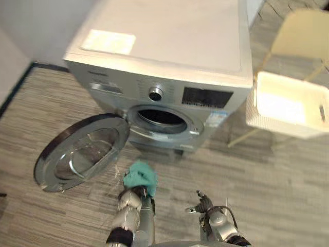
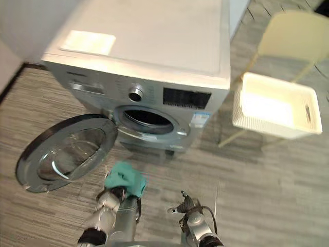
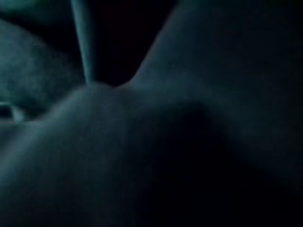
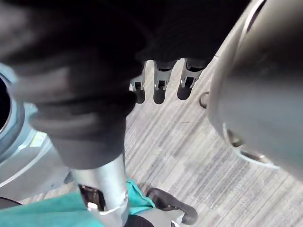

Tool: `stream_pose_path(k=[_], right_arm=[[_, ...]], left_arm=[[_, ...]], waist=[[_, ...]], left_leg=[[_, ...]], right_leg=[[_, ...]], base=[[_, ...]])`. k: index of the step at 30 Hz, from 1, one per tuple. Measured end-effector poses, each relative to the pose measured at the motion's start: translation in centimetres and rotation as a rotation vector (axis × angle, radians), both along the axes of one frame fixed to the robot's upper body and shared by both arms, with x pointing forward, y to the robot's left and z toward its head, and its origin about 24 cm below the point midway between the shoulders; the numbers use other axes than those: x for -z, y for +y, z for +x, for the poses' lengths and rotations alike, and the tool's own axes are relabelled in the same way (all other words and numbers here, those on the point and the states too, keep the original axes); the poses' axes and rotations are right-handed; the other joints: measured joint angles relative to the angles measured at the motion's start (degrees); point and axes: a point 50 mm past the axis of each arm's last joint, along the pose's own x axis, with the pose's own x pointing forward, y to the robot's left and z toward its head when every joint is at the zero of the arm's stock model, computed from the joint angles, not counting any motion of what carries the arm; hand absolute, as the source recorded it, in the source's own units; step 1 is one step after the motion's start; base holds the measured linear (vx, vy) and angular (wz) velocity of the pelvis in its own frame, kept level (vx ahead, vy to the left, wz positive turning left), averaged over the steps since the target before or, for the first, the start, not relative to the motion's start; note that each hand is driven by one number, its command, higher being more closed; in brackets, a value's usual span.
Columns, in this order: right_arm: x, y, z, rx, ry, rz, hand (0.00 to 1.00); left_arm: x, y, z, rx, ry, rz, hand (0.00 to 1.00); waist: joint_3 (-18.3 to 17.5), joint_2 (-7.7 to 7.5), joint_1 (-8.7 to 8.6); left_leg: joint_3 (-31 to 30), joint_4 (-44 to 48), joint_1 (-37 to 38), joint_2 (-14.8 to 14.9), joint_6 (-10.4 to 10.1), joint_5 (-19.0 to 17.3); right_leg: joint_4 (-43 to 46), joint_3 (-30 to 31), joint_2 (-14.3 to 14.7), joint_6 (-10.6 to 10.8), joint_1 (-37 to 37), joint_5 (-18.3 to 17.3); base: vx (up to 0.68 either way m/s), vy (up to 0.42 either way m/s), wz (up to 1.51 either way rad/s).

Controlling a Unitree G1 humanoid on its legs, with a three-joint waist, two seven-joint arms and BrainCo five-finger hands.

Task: Pick up the laundry basket with both hands and put the clothes into the washing machine.

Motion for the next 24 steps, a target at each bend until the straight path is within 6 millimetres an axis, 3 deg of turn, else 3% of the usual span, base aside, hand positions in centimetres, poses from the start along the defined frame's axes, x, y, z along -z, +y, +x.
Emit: stream_pose_path(k=[2, 4, 5, 6, 8, 10, 13, 16, 17, 20, 22, 24], right_arm=[[-0.9, 0.8, 1.5, -0.059, -0.045, -0.012, 0.0], [-2.2, 2.2, 2.9, -0.115, -0.114, 0.0, 0.0], [-3.0, 3.1, 3.5, -0.15, -0.149, 0.01, 0.0], [-4.6, 4.7, 4.9, -0.212, -0.226, 0.025, 0.0], [-6.1, 6.3, 5.8, -0.256, -0.291, 0.05, 0.0], [-7.8, 7.9, 6.9, -0.289, -0.373, 0.08, 0.0], [-7.7, 8.3, 6.7, -0.274, -0.361, 0.111, 0.0], [-7.1, 9.0, 5.5, -0.249, -0.315, 0.188, 0.0], [-7.3, 9.7, 5.3, -0.226, -0.292, 0.267, 0.0], [-8.8, 11.2, 6.2, -0.218, -0.324, 0.371, 0.0], [-10.2, 12.2, 7.2, -0.19, -0.347, 0.455, 0.0], [-10.6, 12.5, 7.4, -0.139, -0.319, 0.534, 0.0]], left_arm=[[-1.9, 0.2, 2.1, -0.036, -0.066, -0.016, 1.0], [-4.1, 0.3, 4.1, -0.075, -0.143, -0.05, 1.0], [-4.8, 0.8, 4.8, -0.119, -0.168, -0.077, 1.0], [-5.5, 2.1, 5.5, -0.212, -0.185, -0.124, 1.0], [-5.9, 3.6, 5.9, -0.308, -0.19, -0.162, 1.0], [-6.5, 4.9, 6.5, -0.411, -0.21, -0.239, 1.0], [-6.7, 5.1, 6.6, -0.498, -0.214, -0.344, 1.0], [-6.8, 4.4, 6.9, -0.564, -0.214, -0.448, 1.0], [-7.2, 4.1, 7.2, -0.586, -0.224, -0.496, 1.0], [-9.0, 4.5, 8.4, -0.615, -0.268, -0.556, 1.0], [-11.3, 4.7, 9.7, -0.625, -0.332, -0.616, 1.0], [-13.0, 4.5, 10.7, -0.615, -0.37, -0.658, 1.0]], waist=[[1.4, 0.14, 0.4], [3.4, 0.0, 1.2], [4.6, -0.03, 1.1], [6.1, 0.01, 1.06], [6.4, -0.23, 1.05], [7.8, -0.75, 0.86], [9.1, -2.01, 0.2], [9.8, -2.78, -0.35], [10.5, -2.9, -0.07], [12.3, -3.3, 0.33], [14.2, -4.47, -0.23], [15.1, -5.43, -0.55]], left_leg=[[6.0, 1.2, -0.5, 2.3, 1.8, -1.0], [9.4, 2.1, 0.1, 2.8, 2.1, -1.1], [10.8, 2.4, 0.9, 3.1, 2.1, -1.1], [12.9, 2.4, 2.2, 4.4, 2.1, -1.1], [14.4, 1.8, 2.5, 6.0, 2.3, -1.2], [14.8, 0.4, 2.2, 7.8, 2.0, -1.0], [14.1, -3.5, 2.8, 7.1, 0.2, 1.4], [9.7, -2.3, 1.5, 8.1, -0.8, 2.0], [7.5, 1.2, -0.2, 9.8, -1.8, 1.1], [2.8, 6.2, -5.5, 11.5, -3.1, 0.1], [1.0, 6.0, -9.5, 10.6, -4.1, 1.4], [1.3, 3.8, -11.4, 8.9, -4.0, 3.8]], right_leg=[[1.1, -1.2, -0.1, -1.4, -4.2, 3.9], [9.1, -9.0, -0.5, -1.8, -8.5, 4.0], [11.8, -15.2, -1.5, -3.6, -9.9, 4.1], [12.7, -23.6, -3.1, -7.4, -10.8, 4.9], [9.9, -29.7, -3.0, -9.1, -10.7, 6.3], [4.5, -32.6, -1.2, -8.0, -9.3, 8.9], [3.3, -33.7, -1.1, -8.5, -8.8, 9.6], [9.9, -37.0, -1.1, -10.3, -9.9, 5.0], [14.9, -38.7, -1.0, -11.3, -11.1, 1.5], [21.1, -41.4, -0.2, -13.1, -14.4, -2.2], [23.2, -42.9, -1.2, -13.9, -17.7, -3.1], [24.0, -43.1, -3.0, -14.1, -20.4, -3.3]], base=[[-0.08, 0.353, -1.56], [-0.06, 0.264, -1.12], [-0.07, 0.148, -1.01], [-0.09, 0.148, -1.01], [-0.06, 0.013, -0.86], [-0.05, -0.126, -0.56], [0.0, -0.156, 0.14], [0.05, -0.192, 0.5], [0.05, -0.169, 0.39], [0.01, -0.219, 0.3], [-0.03, -0.165, 0.39], [-0.01, -0.102, 0.39]])
